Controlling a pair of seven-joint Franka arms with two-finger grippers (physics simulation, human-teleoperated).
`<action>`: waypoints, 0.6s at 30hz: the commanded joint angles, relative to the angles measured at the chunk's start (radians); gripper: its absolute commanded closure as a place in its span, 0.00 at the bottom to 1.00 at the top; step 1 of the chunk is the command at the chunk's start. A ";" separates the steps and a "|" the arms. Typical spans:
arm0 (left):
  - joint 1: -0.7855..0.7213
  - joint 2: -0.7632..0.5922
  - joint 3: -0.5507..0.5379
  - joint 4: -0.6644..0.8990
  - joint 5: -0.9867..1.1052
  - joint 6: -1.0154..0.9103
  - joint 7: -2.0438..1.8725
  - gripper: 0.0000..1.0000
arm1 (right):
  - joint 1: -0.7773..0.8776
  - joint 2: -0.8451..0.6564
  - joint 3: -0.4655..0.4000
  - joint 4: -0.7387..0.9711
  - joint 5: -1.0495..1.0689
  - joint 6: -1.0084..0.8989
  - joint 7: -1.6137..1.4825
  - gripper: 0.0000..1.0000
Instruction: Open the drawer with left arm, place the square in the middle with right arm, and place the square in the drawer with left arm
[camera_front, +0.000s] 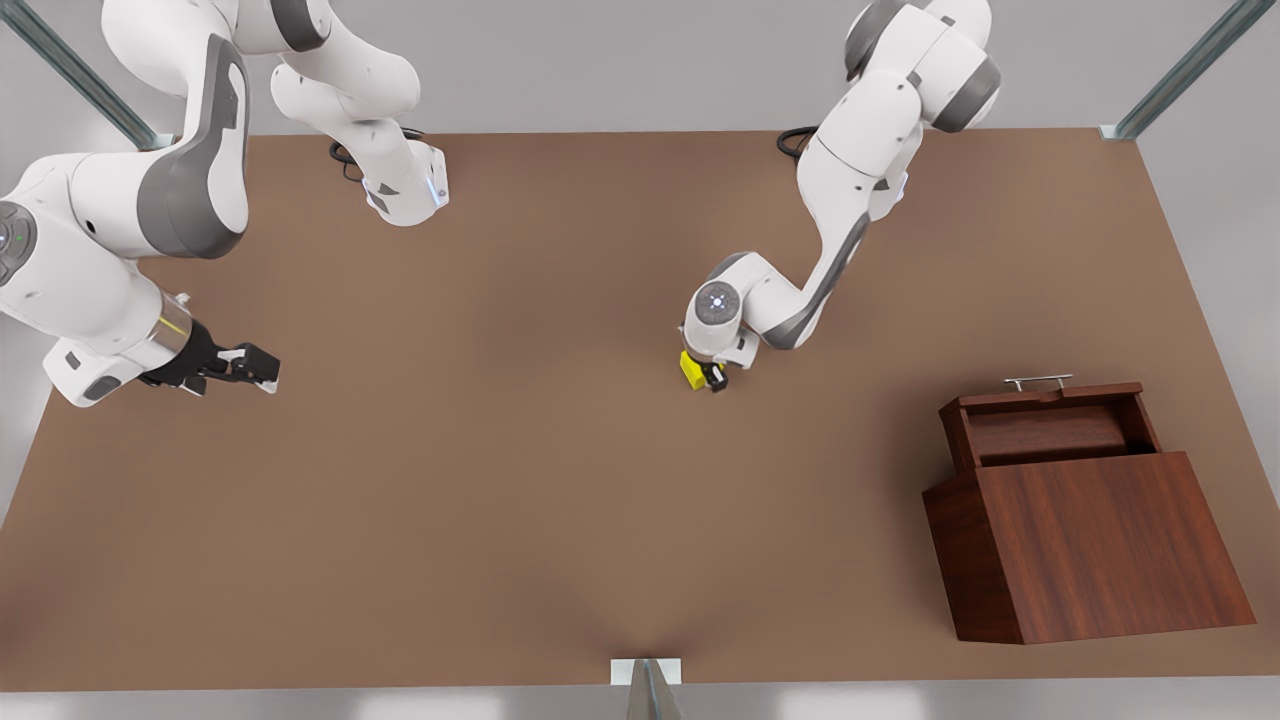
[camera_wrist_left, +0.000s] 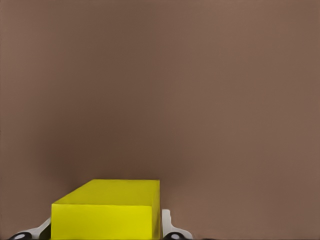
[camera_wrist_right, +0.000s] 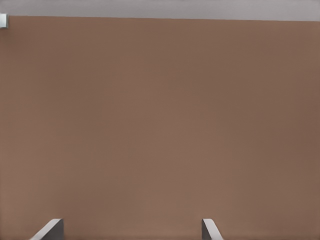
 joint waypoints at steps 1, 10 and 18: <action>0.000 0.000 0.000 0.001 0.003 0.000 0.000 0.30 | -0.002 -0.001 0.000 0.000 0.000 0.000 0.000 0.00; 0.011 -0.012 0.002 0.001 0.006 0.006 -0.002 0.36 | 0.000 0.001 0.000 0.000 0.000 0.000 0.000 0.00; 0.110 -0.259 0.029 0.041 -0.006 -0.219 0.126 0.34 | 0.000 0.002 0.000 -0.002 0.000 0.000 0.000 0.00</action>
